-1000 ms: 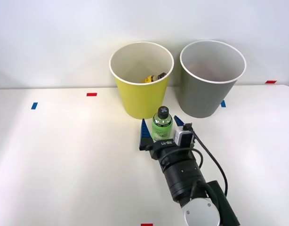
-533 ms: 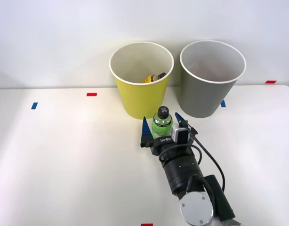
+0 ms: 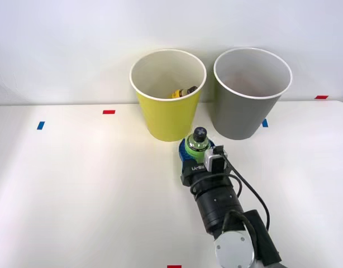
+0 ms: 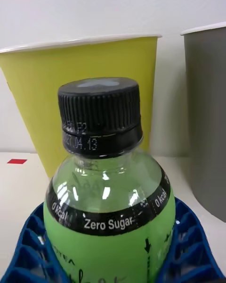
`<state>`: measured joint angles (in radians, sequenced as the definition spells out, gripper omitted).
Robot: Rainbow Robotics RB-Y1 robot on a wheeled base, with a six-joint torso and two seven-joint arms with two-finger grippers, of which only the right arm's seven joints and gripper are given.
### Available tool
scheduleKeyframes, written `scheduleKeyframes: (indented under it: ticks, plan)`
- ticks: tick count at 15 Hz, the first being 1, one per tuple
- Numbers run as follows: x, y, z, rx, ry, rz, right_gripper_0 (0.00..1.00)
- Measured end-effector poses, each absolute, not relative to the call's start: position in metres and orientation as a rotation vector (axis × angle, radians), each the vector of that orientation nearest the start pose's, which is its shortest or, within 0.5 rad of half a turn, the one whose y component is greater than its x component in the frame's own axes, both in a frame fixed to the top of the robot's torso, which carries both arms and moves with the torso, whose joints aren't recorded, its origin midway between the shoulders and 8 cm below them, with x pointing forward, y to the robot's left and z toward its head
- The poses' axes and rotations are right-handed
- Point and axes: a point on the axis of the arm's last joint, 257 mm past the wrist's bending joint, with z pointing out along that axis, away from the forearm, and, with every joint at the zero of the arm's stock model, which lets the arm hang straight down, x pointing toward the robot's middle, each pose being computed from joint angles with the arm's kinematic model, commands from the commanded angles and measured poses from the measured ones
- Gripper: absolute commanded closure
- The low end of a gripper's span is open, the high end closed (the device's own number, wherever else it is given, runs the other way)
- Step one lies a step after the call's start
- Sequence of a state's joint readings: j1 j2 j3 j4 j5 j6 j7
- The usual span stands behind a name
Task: Put cans in the gray bin, plastic bottles in the light green bin
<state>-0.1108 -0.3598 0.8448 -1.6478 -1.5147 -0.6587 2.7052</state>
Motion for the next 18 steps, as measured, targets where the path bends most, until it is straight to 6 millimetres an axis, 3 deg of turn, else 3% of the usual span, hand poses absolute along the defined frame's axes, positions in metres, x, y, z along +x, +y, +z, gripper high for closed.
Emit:
scheduleKeyframes:
  ticks: [4,7,15,18]
  plan:
    - [0.458,-0.06,-0.213,-0.132,1.436,0.22,0.97]
    - [0.45,-0.053,-0.194,-0.164,1.441,0.32,0.97]
    - [0.44,-0.053,-0.111,-0.189,1.347,0.509,0.98]
    - [0.426,-0.039,-0.057,-0.209,1.25,0.602,0.98]
